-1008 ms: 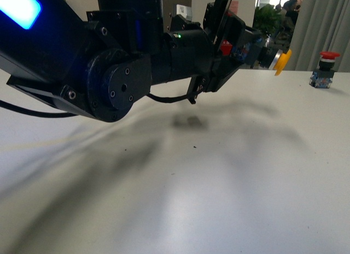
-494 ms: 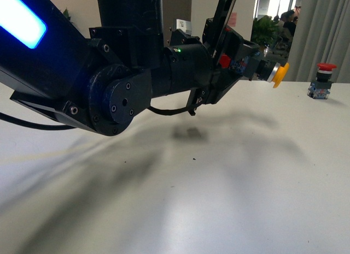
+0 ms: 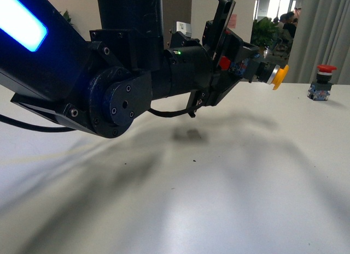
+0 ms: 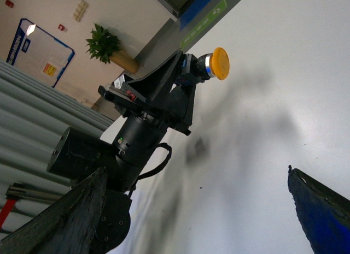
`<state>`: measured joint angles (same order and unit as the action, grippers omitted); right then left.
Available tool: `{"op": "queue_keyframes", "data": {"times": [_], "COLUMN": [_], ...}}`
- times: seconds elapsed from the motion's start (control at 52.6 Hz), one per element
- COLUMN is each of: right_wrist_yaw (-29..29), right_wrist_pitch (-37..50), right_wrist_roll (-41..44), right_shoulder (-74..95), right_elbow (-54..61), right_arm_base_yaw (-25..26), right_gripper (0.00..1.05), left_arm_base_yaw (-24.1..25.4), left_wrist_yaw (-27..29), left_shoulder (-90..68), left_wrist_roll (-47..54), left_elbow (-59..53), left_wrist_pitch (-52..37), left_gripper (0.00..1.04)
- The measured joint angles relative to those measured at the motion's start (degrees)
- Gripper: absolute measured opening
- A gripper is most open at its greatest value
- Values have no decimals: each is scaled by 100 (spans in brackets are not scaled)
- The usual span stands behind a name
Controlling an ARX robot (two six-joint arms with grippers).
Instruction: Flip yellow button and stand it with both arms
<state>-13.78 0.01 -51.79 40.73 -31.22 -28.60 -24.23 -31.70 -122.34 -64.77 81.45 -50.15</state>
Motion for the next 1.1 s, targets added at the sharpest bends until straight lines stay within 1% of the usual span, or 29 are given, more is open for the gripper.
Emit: {"op": "queue_keyframes", "data": {"times": [0.114,0.304,0.418,0.475,0.532,0.647,0.818,1.103], "right_wrist_yaw": [85,79,214,319,203,190,341,365], "right_wrist_pitch": [125,579,595,494,584,754,662,706], "right_wrist_roll": [-254,-584,-861,-1198,-1488,-1851,-2470,-3340], "right_shoulder": [382,1130,1517,1729,1895,2087,2400,2896], "right_elbow": [-90,-295,-490,-638,-710,-833,-1056,-1375], "right_arm_base_yaw": [116,234,352,470,520,520,575,588], "right_gripper": [97,97,97,97,97,97,97,97], "left_arm_base_yaw": [0,0,0,0,0,0,0,0], "left_wrist_yaw": [-2,0,-2,0,0,-2,0,0], "left_shoulder": [0,0,0,0,0,0,0,0], "left_wrist_roll": [0,0,0,0,0,0,0,0], "left_elbow": [0,0,0,0,0,0,0,0], "left_wrist_pitch": [0,0,0,0,0,0,0,0], "left_gripper": [36,36,36,36,36,36,36,36]}}
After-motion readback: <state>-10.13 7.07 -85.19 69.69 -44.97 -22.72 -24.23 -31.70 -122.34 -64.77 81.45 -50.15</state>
